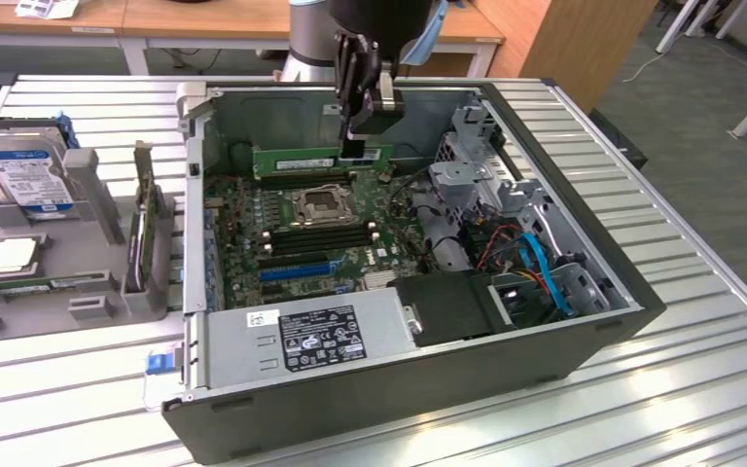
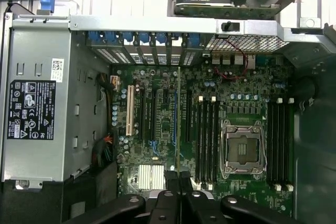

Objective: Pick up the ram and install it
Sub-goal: 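Pick up the ram and move it above insertion slot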

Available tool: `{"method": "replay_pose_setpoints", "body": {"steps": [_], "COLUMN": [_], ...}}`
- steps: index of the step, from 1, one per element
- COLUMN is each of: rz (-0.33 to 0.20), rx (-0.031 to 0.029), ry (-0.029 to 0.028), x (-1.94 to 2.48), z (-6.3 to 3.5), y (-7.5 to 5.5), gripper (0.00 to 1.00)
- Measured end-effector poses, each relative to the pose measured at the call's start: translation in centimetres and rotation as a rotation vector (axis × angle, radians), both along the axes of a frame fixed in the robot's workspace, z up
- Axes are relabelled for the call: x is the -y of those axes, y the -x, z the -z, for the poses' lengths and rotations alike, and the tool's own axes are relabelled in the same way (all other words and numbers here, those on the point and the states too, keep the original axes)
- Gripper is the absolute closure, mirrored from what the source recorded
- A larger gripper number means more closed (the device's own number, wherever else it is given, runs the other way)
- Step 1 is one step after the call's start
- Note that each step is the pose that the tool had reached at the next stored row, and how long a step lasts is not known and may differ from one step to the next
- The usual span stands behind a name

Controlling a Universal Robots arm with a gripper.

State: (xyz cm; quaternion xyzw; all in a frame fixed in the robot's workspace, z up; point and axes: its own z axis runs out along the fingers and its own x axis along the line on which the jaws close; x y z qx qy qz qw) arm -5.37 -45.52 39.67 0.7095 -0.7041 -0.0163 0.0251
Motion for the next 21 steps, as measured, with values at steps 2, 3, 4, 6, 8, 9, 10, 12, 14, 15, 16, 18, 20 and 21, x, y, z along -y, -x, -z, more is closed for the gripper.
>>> {"method": "replay_pose_setpoints", "body": {"steps": [2,3,4,6,8,9,10,12,14,15,16,18,20,21], "rz": [0.001,0.004,0.009,0.018,0.023,0.024,0.024,0.024,0.025,0.025,0.025,0.025,0.024,0.024], "rx": [0.0,0.0,0.0,0.0001,0.0,0.0,0.0001,0.0,0.0,0.0,0.0,0.0001,0.0,0.0], "ry": [0.0001,0.0003,0.0002,0.0,0.0002,0.0001,0.0001,0.0,0.0001,0.0,0.0,0.0,-0.0001,-0.0002], "x": [-0.01,-0.02,-0.02,-0.05,-0.15,-0.21,-0.21,-0.22,-0.35,-0.43,-0.53,-0.8,-1.12,-1.26], "z": [0.0,0.0,0.01,0.03,0.04,0.05,0.05,0.05,0.05,0.06,0.06,0.07,0.08,0.09], "y": [0.0,0.0,0.0,0.0,0.0,0.0,0.0,0.0,0.0,0.0,0.0,0.0,0.0,0.0], "gripper": [0.88,0.88,0.88,0.88,0.88,0.88,0.88,0.88,0.88,0.88,0.88,0.88,0.88,0.88]}}
